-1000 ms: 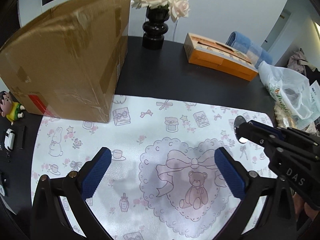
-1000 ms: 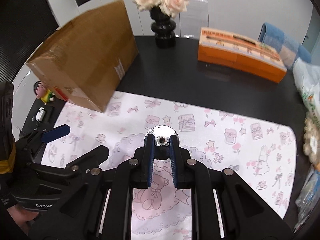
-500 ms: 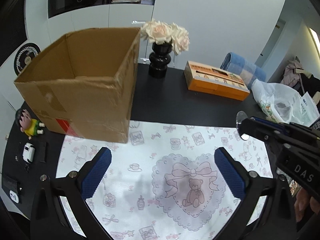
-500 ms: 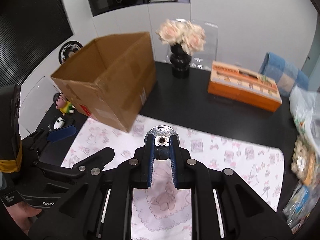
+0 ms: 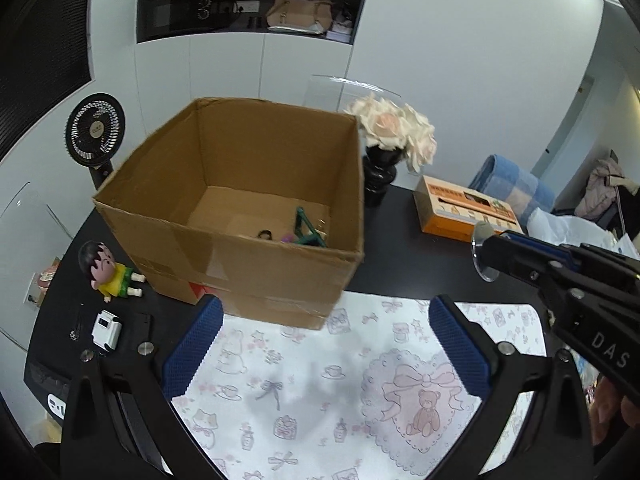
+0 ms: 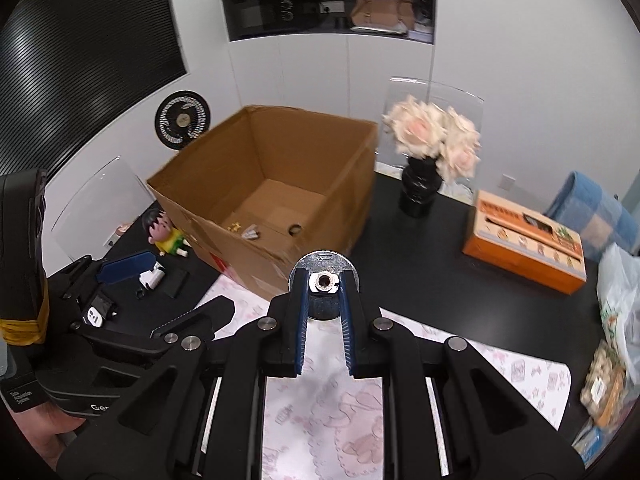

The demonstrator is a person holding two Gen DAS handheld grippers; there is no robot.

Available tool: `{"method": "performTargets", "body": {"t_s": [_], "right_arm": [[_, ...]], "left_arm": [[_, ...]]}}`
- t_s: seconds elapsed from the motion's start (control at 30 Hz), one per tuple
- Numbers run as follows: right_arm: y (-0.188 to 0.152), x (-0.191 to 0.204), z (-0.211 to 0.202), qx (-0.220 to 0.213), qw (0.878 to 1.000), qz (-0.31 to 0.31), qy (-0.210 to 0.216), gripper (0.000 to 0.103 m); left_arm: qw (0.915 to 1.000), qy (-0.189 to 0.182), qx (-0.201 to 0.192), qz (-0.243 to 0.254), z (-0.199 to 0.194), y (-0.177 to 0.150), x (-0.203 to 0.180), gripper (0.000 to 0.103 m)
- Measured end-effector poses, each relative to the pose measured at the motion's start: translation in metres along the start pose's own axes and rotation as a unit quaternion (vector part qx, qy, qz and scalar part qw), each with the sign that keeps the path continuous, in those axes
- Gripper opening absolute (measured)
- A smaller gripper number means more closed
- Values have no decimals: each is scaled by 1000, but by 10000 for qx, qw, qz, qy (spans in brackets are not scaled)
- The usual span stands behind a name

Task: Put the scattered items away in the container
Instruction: 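Carry the metal cap over the cardboard box with the right tool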

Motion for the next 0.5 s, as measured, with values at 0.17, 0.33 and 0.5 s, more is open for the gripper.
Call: {"method": "performTargets", "body": {"t_s": [0.17, 0.33, 0.5], "right_arm": [[24, 24, 13, 3, 9999, -124, 90, 15], [48, 47, 28, 10, 9995, -266, 174, 15], [71, 63, 52, 80, 9991, -372, 193, 15]], "left_arm": [[9998, 73, -68, -149, -4, 16, 28, 103], [9995, 177, -122, -224, -5, 33, 55, 103], [9990, 295, -174, -284, 3, 51, 81, 103]]}}
Point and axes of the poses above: each gripper's, at about its wrist camera, not at the fingertips, and z roughly the way its jaws point, x to its left, y to its top, the point moved 4 cm from there along z, roughly the way its jaws point, and after that the axes turned 7 degrees about -y, right-handed, at the moved point
